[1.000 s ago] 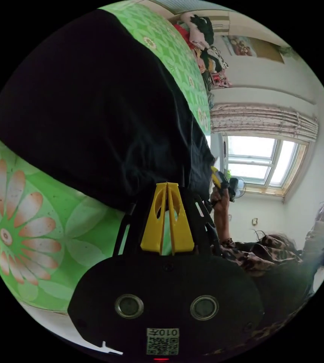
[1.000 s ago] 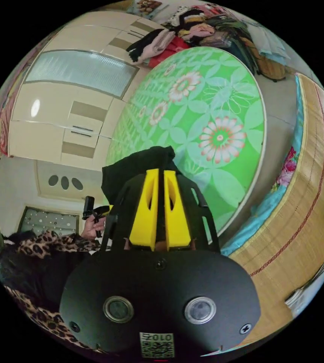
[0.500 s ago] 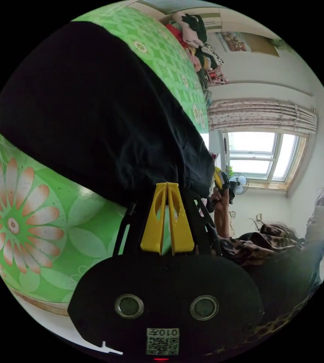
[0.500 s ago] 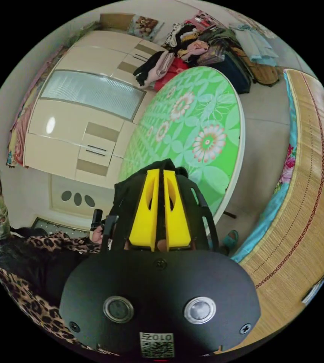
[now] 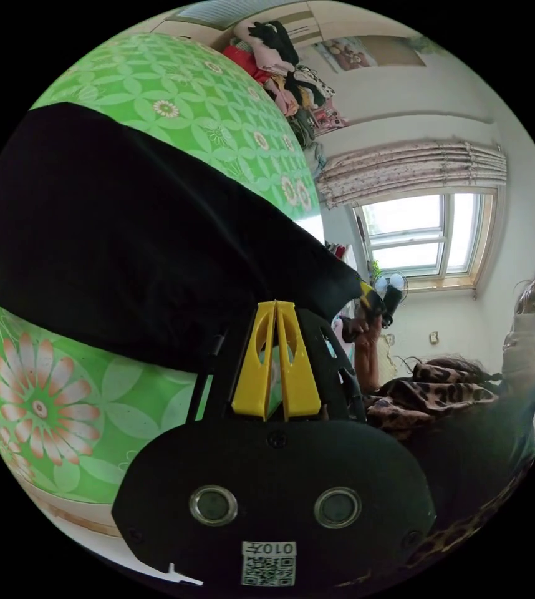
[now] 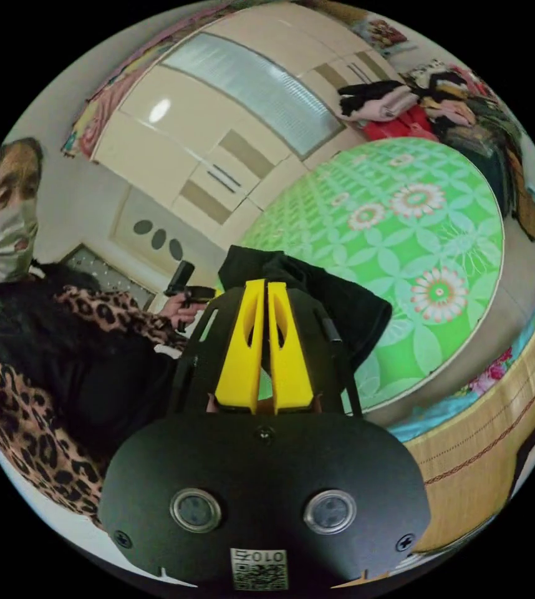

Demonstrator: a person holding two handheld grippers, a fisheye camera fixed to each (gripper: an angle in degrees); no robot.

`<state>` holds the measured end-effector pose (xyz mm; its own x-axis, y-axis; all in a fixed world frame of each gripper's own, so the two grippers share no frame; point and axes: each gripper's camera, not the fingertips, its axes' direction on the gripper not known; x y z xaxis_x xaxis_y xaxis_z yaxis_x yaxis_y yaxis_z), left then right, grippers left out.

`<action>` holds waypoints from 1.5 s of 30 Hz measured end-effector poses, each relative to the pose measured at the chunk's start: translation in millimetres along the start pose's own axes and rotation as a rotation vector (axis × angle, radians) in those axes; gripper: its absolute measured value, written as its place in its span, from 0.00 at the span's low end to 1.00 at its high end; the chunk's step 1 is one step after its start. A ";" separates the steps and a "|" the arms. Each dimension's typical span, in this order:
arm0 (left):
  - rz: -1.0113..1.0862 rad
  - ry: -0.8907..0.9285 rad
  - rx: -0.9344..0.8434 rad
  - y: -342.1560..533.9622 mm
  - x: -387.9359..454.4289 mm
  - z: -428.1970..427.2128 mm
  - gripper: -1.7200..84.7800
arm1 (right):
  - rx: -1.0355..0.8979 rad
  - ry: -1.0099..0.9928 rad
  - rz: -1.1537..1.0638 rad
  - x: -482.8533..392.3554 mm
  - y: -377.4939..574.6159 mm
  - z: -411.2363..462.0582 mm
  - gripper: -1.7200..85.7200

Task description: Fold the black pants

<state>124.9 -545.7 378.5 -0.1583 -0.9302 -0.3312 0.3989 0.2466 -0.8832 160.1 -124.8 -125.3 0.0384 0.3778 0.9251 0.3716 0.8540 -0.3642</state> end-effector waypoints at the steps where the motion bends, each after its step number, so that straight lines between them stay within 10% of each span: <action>1: -0.011 0.001 -0.004 0.1 -1.9 0.9 0.02 | 0.007 -0.008 -0.025 -4.9 0.4 -2.4 0.06; 10: -0.020 0.010 -0.031 -9.2 -1.8 10.3 0.02 | 0.066 0.306 0.572 78.4 16.1 1.1 0.09; 34: 0.289 -0.007 -0.326 -34.8 67.2 76.1 0.02 | 0.104 -0.209 0.594 97.8 13.6 29.4 0.08; 45: 0.125 0.079 -0.120 -21.4 0.9 -1.0 0.02 | 0.093 -0.273 0.674 20.8 -46.0 28.0 0.08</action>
<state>115.3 -551.5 396.7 -0.1869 -0.8670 -0.4620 0.3103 0.3941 -0.8651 117.8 -146.3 -92.4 -0.0060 0.8971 0.4419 0.2677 0.4272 -0.8636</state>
